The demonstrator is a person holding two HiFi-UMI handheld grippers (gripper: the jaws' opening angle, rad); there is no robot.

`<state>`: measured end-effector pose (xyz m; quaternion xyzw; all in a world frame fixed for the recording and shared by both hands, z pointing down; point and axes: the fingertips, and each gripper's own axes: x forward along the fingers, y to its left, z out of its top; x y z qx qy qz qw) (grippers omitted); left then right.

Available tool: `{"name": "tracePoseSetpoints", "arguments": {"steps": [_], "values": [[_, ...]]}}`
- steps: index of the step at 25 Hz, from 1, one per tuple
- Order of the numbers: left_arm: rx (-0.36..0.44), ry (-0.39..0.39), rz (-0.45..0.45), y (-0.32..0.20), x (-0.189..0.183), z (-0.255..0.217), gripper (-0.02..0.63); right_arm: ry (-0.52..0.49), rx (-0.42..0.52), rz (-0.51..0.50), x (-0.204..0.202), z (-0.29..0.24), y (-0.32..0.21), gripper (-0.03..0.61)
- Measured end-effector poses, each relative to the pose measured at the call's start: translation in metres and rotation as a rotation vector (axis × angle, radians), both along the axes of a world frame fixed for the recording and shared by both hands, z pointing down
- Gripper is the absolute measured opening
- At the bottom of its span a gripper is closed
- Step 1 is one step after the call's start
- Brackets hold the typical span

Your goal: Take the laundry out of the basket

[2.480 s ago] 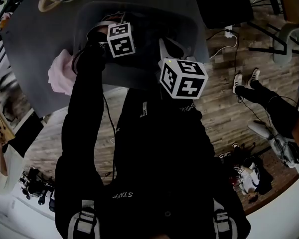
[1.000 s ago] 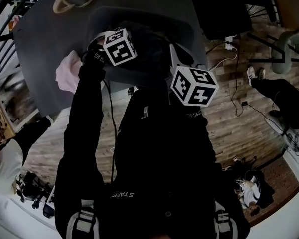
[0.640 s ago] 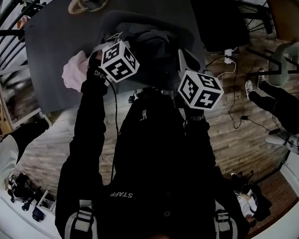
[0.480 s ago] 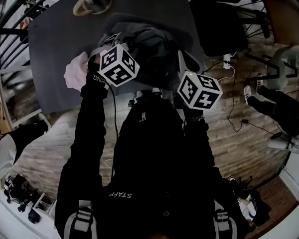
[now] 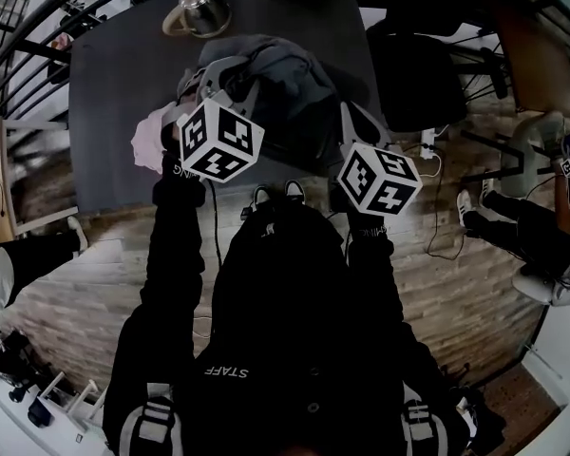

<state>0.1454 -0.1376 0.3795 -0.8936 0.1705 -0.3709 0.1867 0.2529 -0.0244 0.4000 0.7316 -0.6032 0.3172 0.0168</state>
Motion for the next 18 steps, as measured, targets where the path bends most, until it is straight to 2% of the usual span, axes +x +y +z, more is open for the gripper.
{"name": "tracePoseSetpoints", "arguments": {"steps": [11, 18], "values": [[0.256, 0.156, -0.161, -0.006, -0.063, -0.113, 0.075, 0.047, 0.091, -0.085, -0.039, -0.047, -0.022, 0.015], [0.34, 0.218, -0.291, -0.011, -0.111, -0.148, 0.075, 0.089, 0.159, -0.187, -0.075, -0.077, -0.046, 0.015]]}}
